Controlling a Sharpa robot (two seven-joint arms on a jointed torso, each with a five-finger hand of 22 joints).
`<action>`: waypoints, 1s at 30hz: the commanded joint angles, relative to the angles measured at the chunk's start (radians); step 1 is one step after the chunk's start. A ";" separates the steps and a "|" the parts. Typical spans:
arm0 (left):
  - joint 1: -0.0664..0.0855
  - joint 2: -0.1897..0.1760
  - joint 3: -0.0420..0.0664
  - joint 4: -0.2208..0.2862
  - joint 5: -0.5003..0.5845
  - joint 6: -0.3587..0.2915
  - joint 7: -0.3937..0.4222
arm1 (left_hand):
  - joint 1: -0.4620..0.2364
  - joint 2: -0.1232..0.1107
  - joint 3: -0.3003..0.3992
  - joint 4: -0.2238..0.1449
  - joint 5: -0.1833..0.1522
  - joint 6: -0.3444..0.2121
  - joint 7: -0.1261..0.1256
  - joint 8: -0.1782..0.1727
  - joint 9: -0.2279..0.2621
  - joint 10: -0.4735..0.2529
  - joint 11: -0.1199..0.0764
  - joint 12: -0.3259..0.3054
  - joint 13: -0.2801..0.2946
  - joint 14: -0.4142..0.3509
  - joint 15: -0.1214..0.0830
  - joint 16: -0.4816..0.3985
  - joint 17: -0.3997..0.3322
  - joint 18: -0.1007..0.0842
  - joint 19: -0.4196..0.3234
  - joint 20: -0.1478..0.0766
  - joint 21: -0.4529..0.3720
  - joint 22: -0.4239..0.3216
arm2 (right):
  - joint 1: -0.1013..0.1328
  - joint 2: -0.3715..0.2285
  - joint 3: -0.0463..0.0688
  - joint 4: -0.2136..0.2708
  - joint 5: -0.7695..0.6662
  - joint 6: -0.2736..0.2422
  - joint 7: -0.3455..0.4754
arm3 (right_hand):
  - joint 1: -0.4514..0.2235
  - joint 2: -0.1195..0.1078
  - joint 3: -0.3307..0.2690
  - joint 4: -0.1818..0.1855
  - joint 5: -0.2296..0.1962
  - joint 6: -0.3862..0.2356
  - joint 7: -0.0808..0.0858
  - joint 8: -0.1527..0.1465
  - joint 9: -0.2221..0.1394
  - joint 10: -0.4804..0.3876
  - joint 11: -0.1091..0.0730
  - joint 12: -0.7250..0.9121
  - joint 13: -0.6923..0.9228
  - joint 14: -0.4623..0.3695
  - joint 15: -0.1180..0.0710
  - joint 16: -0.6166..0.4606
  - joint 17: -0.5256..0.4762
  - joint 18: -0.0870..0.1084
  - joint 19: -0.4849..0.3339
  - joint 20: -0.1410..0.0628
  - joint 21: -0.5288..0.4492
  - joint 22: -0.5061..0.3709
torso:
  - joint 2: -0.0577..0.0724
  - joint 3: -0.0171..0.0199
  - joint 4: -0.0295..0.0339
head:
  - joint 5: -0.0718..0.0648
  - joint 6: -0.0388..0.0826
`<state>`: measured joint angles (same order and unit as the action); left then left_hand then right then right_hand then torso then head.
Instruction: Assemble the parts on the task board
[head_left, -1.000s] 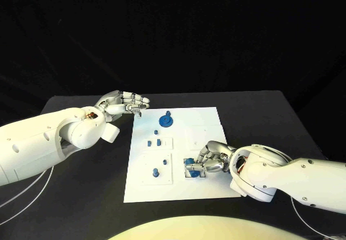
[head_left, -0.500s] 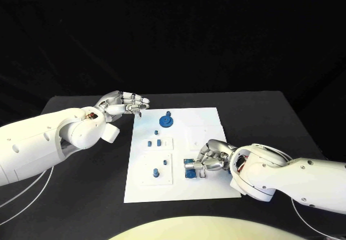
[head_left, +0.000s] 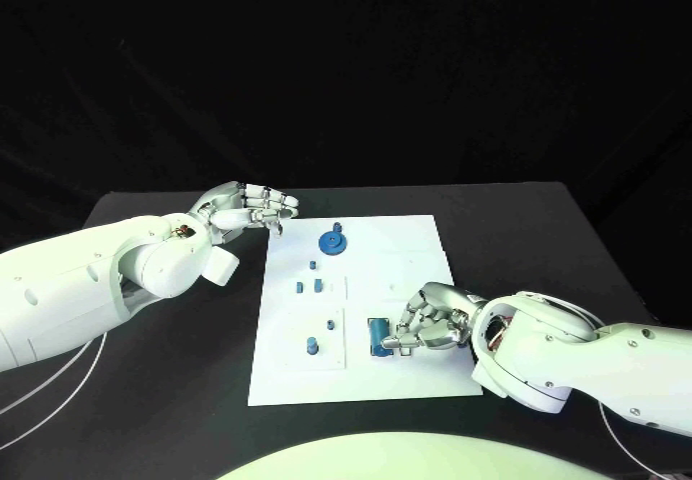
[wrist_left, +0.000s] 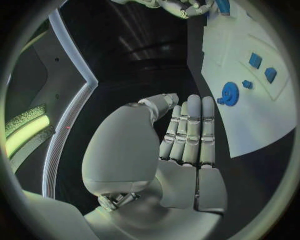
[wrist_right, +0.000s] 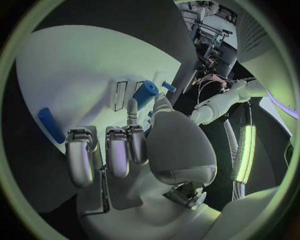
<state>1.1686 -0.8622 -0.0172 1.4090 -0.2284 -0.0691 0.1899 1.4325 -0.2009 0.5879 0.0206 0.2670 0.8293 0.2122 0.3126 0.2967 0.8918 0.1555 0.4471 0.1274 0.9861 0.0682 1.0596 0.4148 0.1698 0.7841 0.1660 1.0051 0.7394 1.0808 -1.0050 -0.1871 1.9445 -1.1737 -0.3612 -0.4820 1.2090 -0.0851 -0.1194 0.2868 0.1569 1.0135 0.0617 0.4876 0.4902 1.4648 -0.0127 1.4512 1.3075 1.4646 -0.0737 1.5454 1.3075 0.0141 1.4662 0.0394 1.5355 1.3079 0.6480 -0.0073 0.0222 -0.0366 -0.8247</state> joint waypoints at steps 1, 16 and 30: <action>0.001 0.001 0.001 0.002 0.007 0.015 0.004 | -0.007 0.000 -0.001 0.000 0.006 -0.004 0.010 -0.001 0.001 -0.006 -0.001 0.005 -0.001 0.002 0.006 -0.006 -0.001 0.015 -0.007 0.002 -0.006 -0.001 | -0.001 -0.005 0.000 0.005 -0.012 0.045 0.029 | 0.011 0.003 -0.007 -0.001 0.001 -0.004 -0.004 0.006 0.001 0.051 -0.002 0.006 0.187 0.095 -0.003 0.005 0.204 -0.008 0.096 -0.008 0.006 0.255 | 0.000 -0.0004 0.0009 | -0.001 -0.001; 0.001 0.000 0.000 0.002 0.007 0.016 0.003 | -0.007 0.000 -0.001 0.000 0.006 -0.004 0.010 -0.001 0.001 -0.006 -0.001 0.005 -0.001 0.002 0.006 -0.006 -0.001 0.015 -0.007 0.002 -0.006 -0.001 | -0.001 0.011 0.000 -0.016 -0.026 0.048 0.016 | 0.023 0.021 -0.005 0.002 0.010 -0.002 -0.005 0.005 0.001 0.052 -0.003 0.008 0.189 0.095 -0.004 0.006 0.205 -0.009 0.097 -0.008 0.008 0.255 | 0.001 -0.0012 0.0021 | -0.002 -0.003; 0.001 0.000 0.000 0.001 0.007 0.019 0.001 | -0.008 0.003 -0.001 0.000 0.006 -0.004 0.010 -0.001 0.002 -0.007 -0.001 0.009 -0.002 0.003 0.006 -0.005 -0.002 0.015 -0.006 0.002 -0.008 -0.003 | -0.001 0.029 0.000 -0.045 -0.033 0.034 0.015 | 0.024 0.043 -0.007 0.005 0.025 0.001 -0.005 0.004 0.000 0.054 -0.004 0.010 0.190 0.095 -0.004 0.006 0.208 -0.009 0.098 -0.009 0.011 0.256 | 0.000 -0.0019 0.0014 | -0.001 -0.008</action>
<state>1.1685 -0.8634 -0.0177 1.4083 -0.2282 -0.0672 0.1875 1.4325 -0.2009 0.5880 0.0207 0.2670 0.8293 0.2122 0.3127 0.2967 0.8918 0.1555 0.4528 0.1265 0.9861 0.0682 1.0596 0.4137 0.1697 0.7841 0.1660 1.0004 0.7375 1.0805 -0.9772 -0.1873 1.8992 -1.1941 -0.3343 -0.4745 1.2318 -0.0498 -0.1223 0.2898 0.1781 1.0136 0.0617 0.4876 0.4898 1.4649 -0.0125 1.4550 1.3074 1.4646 -0.0736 1.5454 1.3073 0.0141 1.4662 0.0395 1.5441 1.3076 0.6481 -0.0088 0.0242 -0.0366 -0.8309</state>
